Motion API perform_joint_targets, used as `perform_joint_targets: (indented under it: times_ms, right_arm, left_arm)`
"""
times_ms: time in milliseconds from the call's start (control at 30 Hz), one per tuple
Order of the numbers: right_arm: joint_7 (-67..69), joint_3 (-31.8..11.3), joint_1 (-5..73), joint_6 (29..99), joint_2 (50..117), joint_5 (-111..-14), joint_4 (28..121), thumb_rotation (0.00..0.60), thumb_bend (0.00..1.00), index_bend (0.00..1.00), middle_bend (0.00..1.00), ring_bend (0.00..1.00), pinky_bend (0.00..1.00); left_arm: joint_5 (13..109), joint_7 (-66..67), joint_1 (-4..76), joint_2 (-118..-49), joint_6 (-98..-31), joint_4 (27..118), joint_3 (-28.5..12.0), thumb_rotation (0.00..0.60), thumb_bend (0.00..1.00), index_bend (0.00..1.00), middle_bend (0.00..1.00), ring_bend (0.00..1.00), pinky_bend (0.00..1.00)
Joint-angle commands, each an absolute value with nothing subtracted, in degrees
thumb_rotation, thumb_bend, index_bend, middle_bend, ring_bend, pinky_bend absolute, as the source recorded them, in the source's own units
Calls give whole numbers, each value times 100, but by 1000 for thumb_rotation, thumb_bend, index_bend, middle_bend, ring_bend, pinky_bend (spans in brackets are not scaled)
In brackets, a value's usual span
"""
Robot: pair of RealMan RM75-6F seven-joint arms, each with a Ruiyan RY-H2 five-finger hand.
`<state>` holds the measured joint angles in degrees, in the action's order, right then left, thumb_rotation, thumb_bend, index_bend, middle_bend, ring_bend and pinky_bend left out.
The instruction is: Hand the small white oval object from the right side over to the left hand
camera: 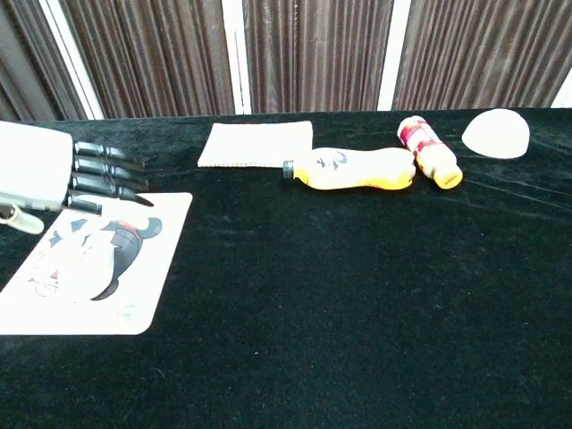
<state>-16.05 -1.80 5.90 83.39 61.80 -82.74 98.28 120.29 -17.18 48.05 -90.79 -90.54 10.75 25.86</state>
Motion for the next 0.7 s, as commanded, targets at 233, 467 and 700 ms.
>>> perform_joint_targets:
  times_ms: [233, 467, 700]
  right_arm:
    - [-1407, -135, 559, 8392, 6083, -8512, 9903, 600, 0, 0, 0, 0, 0]
    - [-1148, -141, 562, 8394, 5978, -8642, 9913, 600, 0, 0, 0, 0, 0]
    - [-870, -144, 576, 8377, 5873, -8762, 9928, 600, 0, 0, 0, 0, 0]
  left_arm:
    - [9965, -2173, 3824, -8428, -9266, 3035, 921, 600, 0, 0, 0, 0, 0]
    - [8314, -222, 2706, -6881, -8493, 7707, 604, 600, 0, 0, 0, 0, 0]
    - [7251, 844, 1853, -6284, -8748, 9975, 579, 600, 0, 0, 0, 0, 0]
